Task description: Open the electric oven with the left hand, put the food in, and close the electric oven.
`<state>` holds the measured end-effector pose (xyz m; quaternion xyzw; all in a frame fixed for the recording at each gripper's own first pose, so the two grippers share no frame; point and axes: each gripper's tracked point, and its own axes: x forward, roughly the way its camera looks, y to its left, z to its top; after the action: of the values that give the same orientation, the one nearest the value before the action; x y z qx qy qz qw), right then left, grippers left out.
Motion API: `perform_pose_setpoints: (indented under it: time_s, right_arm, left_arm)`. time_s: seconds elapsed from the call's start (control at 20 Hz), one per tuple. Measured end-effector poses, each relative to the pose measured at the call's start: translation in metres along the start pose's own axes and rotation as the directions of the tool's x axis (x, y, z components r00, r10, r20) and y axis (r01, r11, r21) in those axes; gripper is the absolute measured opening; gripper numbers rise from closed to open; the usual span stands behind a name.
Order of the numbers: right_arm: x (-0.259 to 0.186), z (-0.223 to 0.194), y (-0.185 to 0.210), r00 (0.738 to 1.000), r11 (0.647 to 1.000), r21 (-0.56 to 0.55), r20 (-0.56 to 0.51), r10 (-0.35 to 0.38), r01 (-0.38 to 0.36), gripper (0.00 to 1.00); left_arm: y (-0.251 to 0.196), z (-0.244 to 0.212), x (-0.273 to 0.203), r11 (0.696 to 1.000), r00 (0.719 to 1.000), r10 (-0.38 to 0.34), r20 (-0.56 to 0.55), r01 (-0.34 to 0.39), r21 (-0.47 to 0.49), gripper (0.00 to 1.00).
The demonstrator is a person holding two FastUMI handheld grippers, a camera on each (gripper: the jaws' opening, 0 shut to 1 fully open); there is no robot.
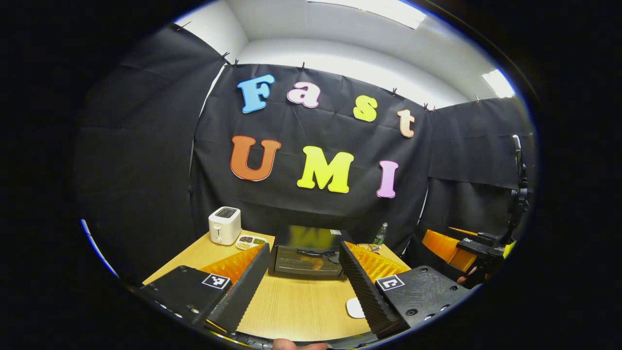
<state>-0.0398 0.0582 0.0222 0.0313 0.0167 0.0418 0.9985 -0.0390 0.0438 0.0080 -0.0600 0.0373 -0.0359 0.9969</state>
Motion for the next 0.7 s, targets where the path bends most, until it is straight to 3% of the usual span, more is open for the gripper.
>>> perform_pose_setpoints:
  time_s: [0.25, 0.7]
  right_arm:
    - [-0.014, -0.013, 0.02, 1.0, 1.0, 0.015, -0.003, 0.009, -0.009, 0.97]
    - [-0.035, -0.029, 0.015, 1.0, 1.0, 0.03, -0.008, -0.003, 0.003, 0.97]
  left_arm:
    - [0.002, 0.002, -0.018, 0.999, 1.0, -0.006, 0.013, 0.006, 0.044, 0.94]
    - [-0.015, -0.008, -0.028, 0.997, 1.0, 0.0, 0.018, -0.001, 0.075, 0.94]
